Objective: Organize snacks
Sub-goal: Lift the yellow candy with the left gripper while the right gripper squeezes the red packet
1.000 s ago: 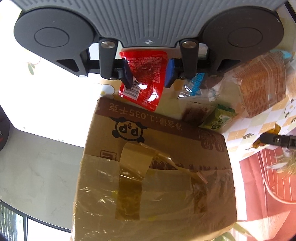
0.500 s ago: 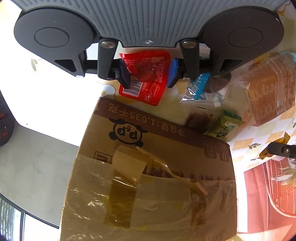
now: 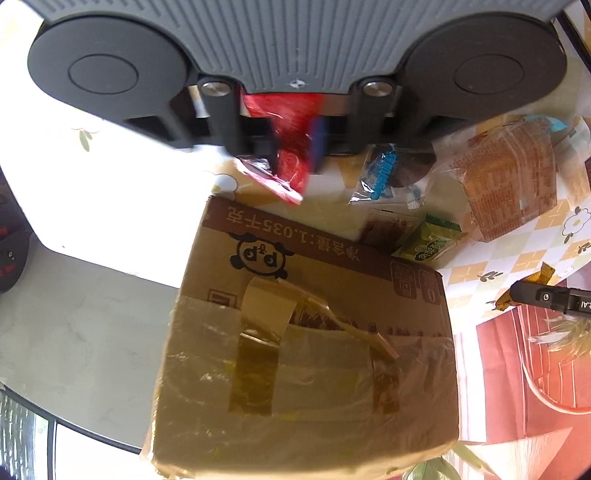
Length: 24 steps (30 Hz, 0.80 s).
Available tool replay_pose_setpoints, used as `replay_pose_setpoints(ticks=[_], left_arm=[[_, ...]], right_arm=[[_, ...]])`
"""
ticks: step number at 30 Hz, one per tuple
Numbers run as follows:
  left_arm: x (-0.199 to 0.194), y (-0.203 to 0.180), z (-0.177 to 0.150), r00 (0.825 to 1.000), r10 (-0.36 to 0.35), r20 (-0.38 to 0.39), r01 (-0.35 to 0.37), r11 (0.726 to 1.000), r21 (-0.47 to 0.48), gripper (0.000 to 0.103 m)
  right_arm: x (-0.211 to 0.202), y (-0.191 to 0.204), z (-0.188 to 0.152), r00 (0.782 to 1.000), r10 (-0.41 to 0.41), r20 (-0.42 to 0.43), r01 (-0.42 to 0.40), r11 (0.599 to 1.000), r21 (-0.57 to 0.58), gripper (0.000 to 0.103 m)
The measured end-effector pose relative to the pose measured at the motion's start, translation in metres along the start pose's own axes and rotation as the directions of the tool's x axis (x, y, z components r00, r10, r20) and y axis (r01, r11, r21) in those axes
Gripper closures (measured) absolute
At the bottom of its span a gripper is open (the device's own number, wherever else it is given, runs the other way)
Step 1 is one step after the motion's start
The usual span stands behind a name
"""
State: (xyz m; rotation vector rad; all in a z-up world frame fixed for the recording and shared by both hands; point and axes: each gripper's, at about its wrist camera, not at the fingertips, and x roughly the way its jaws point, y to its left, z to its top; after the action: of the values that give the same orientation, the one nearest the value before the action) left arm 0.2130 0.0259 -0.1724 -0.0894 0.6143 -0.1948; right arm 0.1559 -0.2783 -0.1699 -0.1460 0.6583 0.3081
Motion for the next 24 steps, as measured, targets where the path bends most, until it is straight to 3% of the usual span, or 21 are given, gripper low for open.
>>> replay_pose_setpoints(ticks=[24], left_arm=[[-0.004,-0.001,-0.004,1.0,0.0,0.003,0.0,1.0,0.001,0.07]], right_arm=[[-0.012,-0.018,-0.014,1.0,-0.014,0.01,0.014,0.997,0.077,0.096]])
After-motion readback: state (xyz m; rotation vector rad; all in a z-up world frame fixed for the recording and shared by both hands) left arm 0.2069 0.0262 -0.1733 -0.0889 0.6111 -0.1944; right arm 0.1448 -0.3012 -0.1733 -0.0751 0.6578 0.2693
